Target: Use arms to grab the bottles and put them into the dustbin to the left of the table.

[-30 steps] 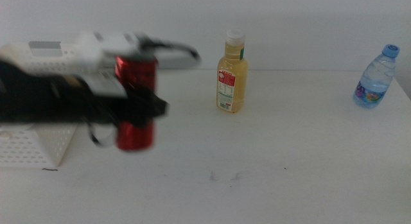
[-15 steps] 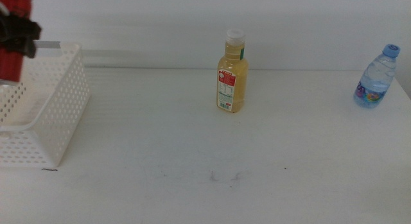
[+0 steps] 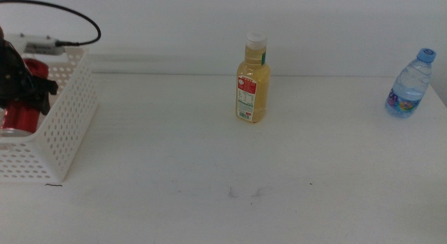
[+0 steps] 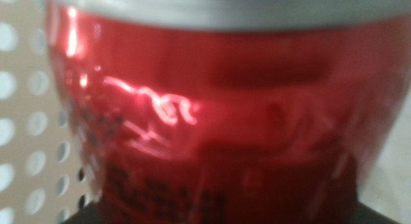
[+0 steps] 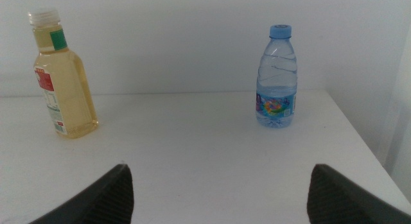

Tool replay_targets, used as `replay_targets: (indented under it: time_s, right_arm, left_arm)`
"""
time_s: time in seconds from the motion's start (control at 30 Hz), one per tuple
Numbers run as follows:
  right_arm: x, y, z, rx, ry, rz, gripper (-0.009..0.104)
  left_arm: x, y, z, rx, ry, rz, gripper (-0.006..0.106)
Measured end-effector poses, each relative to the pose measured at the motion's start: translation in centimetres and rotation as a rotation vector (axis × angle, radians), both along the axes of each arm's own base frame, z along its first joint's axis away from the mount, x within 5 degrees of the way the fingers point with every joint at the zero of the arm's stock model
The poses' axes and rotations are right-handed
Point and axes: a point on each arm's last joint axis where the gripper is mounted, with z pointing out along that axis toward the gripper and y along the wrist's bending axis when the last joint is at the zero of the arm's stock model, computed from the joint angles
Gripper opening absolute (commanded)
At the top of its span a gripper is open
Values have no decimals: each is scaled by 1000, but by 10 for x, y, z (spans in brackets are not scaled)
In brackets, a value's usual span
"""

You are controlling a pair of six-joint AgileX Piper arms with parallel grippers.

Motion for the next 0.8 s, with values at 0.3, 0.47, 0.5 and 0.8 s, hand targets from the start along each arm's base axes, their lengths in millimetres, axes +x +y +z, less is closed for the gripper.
replay_targets:
  time_s: [0.3,0.47,0.5,0.8]
  right_arm:
    - [0,0,0,0,0,0,81]
    - [0,0,0,0,0,0,81]
    - [0,0,0,0,0,0,81]
    - [0,0,0,0,0,0,81]
  left_arm:
    - [3,1,1,22,-26,-28,94]
    - [-15,-5,55,15,-95,-14,94]
    - [-21,-10,66,5,-110,-16,94]
    - [-113,-115,154,-57,-383,-211,94]
